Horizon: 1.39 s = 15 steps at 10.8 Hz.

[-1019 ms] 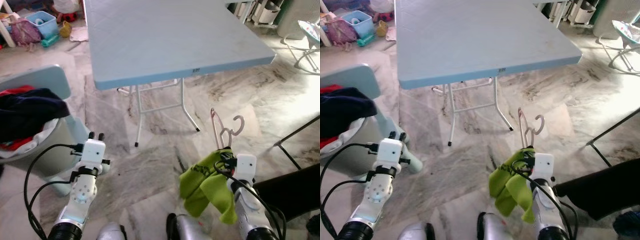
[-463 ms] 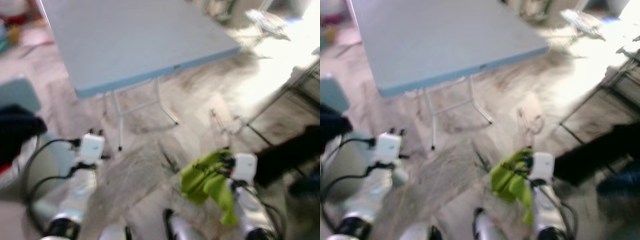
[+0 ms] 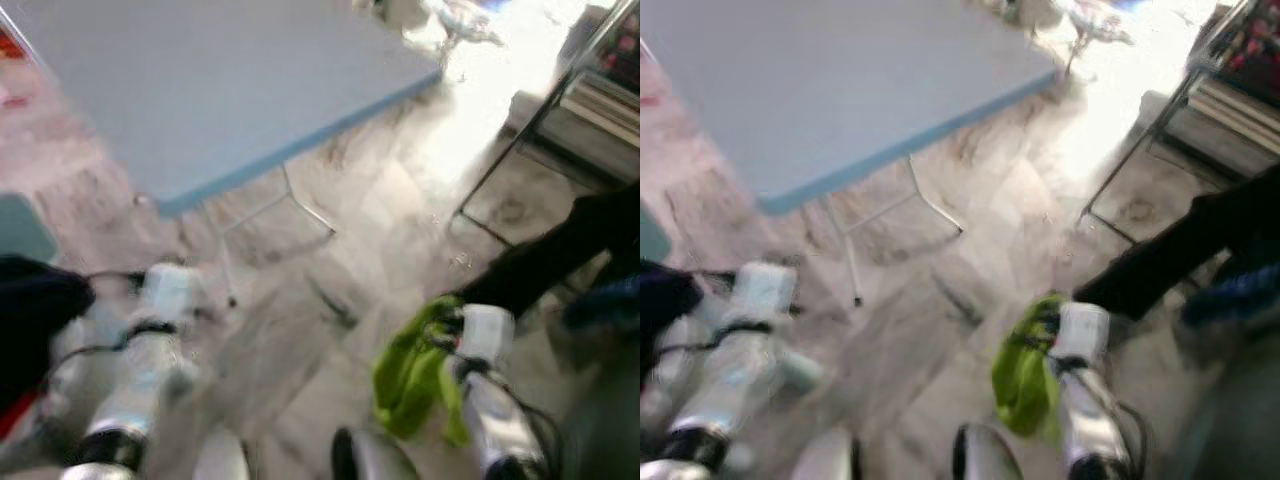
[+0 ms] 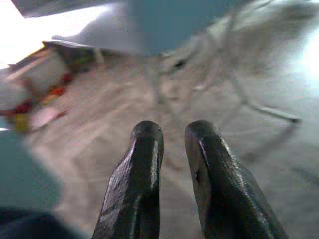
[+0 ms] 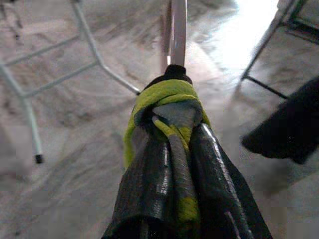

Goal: Hang hanger

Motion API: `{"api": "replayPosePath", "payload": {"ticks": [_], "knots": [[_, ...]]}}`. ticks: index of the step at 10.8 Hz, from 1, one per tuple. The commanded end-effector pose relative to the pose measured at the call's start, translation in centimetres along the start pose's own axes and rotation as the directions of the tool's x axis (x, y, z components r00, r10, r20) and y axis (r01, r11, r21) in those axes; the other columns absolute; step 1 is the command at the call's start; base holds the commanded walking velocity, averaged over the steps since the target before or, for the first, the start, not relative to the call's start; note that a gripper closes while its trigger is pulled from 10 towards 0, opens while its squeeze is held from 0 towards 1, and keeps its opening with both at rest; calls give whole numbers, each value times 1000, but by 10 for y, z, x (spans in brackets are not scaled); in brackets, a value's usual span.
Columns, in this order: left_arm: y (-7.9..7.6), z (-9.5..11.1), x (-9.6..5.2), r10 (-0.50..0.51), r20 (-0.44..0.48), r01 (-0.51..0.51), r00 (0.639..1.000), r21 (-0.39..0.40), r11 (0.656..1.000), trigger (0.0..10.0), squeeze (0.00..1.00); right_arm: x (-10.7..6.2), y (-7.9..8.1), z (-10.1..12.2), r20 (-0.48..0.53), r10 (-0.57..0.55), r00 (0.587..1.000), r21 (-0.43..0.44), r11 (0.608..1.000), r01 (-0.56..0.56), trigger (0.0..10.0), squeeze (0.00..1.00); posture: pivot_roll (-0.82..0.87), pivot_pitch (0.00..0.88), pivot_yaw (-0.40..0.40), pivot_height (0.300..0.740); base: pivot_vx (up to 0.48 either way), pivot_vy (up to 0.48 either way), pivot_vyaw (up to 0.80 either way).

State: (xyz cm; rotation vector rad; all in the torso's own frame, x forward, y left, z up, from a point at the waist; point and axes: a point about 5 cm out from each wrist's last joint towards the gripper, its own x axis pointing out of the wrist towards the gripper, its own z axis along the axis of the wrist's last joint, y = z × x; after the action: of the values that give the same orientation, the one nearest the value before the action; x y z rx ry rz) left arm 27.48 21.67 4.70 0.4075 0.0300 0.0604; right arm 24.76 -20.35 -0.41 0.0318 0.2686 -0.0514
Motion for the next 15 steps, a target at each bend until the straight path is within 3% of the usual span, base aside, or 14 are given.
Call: {"api": "replayPosePath", "payload": {"ticks": [1,2,5,8,15], "knots": [[-10,0,-1,-42,-1,42,999,-4,999,10000,0,1,-10,7,21,-23,999,-11,1000,24,10000,0,-21,145,-53,740,0,0,0],[-10,-3,0,-118,-15,118,993,-18,993,10000,0,2,-9,6,20,-27,999,-5,1000,27,10000,0,-18,146,-48,740,0,0,0],[-3,-4,3,-129,-20,129,991,-24,991,10000,0,2,-9,7,32,-56,998,19,998,56,10000,0,-8,141,-17,740,0,0,0],[-10,-6,4,-177,-33,174,984,-67,982,10000,0,3,-9,6,34,-114,993,64,992,111,10000,0,-19,119,27,740,0,0,0],[-11,-4,6,-178,-26,176,984,-70,982,10000,0,2,-9,5,34,-112,993,62,992,110,10000,0,-23,116,23,740,0,0,-513]]}}
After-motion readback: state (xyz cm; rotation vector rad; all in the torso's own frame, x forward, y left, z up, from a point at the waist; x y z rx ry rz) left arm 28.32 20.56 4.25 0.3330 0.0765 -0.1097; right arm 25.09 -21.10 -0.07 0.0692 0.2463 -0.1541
